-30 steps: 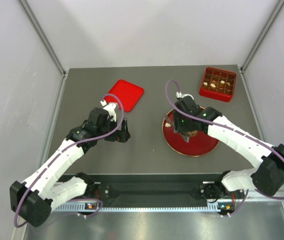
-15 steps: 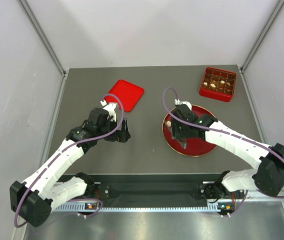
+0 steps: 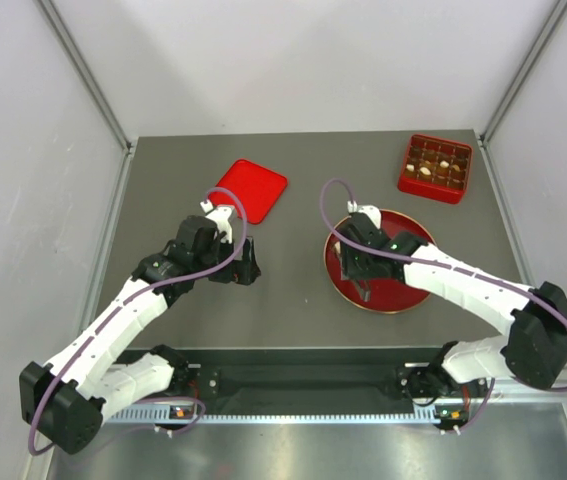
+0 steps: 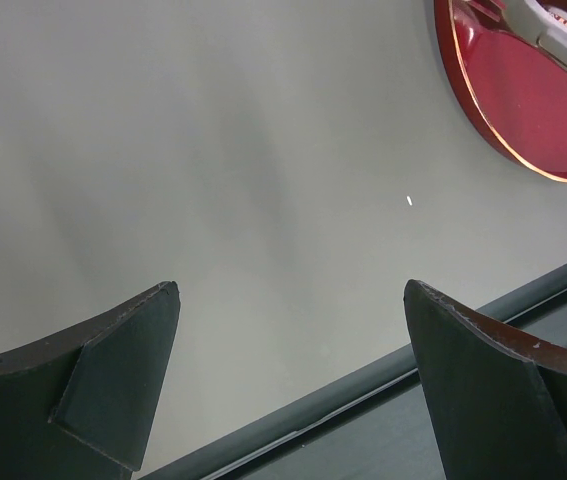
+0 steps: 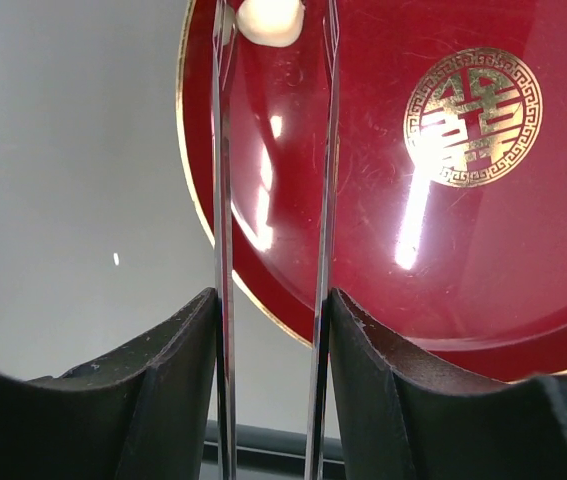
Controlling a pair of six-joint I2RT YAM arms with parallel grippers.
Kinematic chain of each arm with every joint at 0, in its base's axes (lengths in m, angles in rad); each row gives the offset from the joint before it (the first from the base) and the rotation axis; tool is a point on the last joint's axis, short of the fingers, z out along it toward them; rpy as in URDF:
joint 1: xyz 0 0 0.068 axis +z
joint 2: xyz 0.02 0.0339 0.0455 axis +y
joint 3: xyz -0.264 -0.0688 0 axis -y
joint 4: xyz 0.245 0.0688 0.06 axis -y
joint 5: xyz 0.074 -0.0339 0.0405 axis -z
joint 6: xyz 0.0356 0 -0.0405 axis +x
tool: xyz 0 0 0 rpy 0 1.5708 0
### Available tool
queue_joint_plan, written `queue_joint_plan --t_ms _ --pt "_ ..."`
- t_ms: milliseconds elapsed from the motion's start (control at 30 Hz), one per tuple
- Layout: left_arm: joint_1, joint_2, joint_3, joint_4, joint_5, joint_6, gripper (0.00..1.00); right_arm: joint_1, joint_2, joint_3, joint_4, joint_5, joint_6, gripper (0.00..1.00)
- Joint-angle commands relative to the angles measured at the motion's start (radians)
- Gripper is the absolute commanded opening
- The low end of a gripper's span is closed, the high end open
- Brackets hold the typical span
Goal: Pack the chocolate
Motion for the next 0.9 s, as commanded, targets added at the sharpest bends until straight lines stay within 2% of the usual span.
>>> queue_joint_plan --t_ms 0,333,867 --pt "-0.003 -0.014 0.002 0.010 -0.005 -0.001 0.99 0.015 0.022 0.003 0.039 0.045 0.010 0.46" --pt "-0.003 -0.013 0.002 0.009 -0.005 -0.001 0.99 0.015 0.029 0.009 0.034 0.029 -0.003 0.41" --pt "-0.003 -0.013 0.002 0.009 0.000 -0.001 0.99 0.006 -0.014 0.104 -0.093 0.082 -0.029 0.39"
